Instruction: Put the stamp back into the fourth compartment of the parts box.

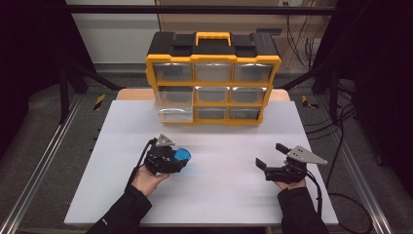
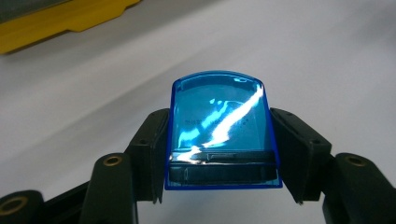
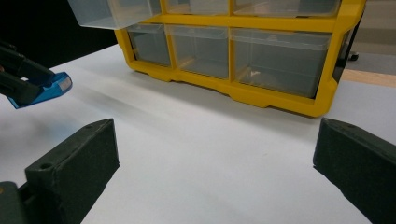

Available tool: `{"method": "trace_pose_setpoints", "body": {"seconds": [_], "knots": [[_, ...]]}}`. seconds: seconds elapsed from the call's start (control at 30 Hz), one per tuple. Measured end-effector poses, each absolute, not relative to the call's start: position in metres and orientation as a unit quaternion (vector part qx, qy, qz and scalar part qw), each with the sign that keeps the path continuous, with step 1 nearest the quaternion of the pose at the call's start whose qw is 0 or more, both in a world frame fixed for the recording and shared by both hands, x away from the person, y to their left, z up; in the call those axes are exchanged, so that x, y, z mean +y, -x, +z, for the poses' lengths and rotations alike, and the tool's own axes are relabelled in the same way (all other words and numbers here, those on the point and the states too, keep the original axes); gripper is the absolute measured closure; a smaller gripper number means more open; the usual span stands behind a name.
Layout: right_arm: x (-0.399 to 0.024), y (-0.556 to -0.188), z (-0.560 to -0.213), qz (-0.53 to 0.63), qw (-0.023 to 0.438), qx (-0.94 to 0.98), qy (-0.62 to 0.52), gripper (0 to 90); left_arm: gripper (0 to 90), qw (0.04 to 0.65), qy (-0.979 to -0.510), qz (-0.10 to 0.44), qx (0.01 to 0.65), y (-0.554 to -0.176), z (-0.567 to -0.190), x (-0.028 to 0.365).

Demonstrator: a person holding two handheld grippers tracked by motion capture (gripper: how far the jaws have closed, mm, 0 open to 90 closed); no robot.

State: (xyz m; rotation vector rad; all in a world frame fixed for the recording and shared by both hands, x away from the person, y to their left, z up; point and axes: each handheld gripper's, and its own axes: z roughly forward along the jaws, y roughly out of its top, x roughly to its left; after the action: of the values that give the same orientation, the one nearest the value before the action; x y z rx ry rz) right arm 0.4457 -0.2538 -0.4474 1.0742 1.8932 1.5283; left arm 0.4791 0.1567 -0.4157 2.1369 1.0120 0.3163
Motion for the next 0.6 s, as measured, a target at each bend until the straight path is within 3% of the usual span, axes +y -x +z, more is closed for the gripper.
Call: {"method": "trace_pose_setpoints", "body": {"seconds": [0.6], "knots": [[-0.254,-0.446,-0.448,0.557,0.234,0.693,-0.393,0.4,40.5,0.4,-0.813,0.132,0.403,-0.48,-0.388,0.184]]}}
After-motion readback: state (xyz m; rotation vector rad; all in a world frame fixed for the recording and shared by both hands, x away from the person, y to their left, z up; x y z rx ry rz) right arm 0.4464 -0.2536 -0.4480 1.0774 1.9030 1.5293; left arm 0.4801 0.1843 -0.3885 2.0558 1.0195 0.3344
